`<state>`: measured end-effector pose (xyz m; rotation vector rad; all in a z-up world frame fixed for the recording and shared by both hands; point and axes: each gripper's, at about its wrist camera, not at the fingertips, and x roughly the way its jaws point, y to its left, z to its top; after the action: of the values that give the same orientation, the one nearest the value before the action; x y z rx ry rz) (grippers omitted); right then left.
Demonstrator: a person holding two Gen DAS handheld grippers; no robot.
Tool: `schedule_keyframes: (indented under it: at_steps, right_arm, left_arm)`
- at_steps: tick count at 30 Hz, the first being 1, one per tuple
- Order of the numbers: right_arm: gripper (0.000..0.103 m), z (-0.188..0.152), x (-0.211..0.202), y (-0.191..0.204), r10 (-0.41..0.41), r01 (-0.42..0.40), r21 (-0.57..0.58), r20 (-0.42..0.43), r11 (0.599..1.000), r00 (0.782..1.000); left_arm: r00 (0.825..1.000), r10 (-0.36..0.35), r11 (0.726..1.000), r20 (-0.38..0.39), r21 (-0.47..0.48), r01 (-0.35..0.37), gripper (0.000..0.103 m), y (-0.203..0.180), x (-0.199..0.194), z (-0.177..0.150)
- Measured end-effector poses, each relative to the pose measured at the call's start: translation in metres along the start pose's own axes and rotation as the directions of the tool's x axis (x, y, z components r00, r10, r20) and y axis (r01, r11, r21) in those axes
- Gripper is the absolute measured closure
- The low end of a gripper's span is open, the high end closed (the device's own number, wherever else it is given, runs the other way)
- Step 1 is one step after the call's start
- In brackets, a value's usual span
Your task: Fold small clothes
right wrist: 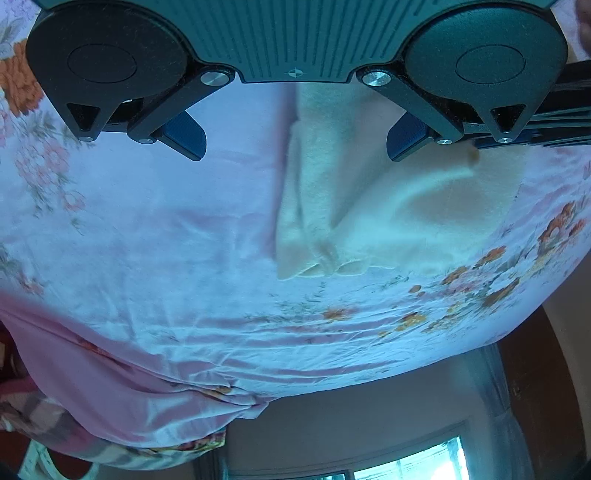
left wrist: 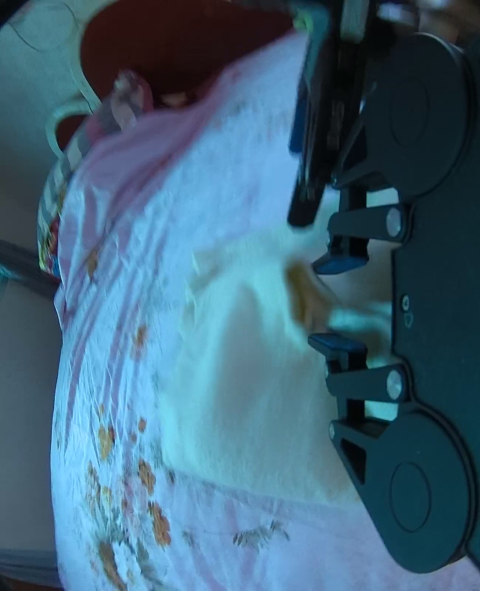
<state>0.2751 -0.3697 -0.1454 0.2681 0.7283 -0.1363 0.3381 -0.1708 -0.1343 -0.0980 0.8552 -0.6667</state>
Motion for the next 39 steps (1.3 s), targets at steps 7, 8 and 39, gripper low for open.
schedule_keyframes:
  at_steps: [7,8,39]
  right_arm:
    - [0.0,0.006,-0.011,0.016,0.109,-0.108,0.047,-0.006,0.993,0.994]
    - [0.0,0.006,-0.01,0.02,0.13,-0.129,0.062,-0.014,0.99,0.991]
    - [0.094,0.031,0.01,0.143,0.16,-0.15,-0.33,0.005,0.932,0.987]
  left_arm:
    - [0.992,0.061,0.996,0.112,-0.072,-0.053,0.042,0.028,-0.065,0.007]
    - [0.99,0.08,0.994,0.113,-0.086,-0.07,0.042,0.036,-0.07,0.006]
    - [0.992,0.125,0.986,0.034,-0.111,-0.121,0.044,0.071,-0.057,-0.064]
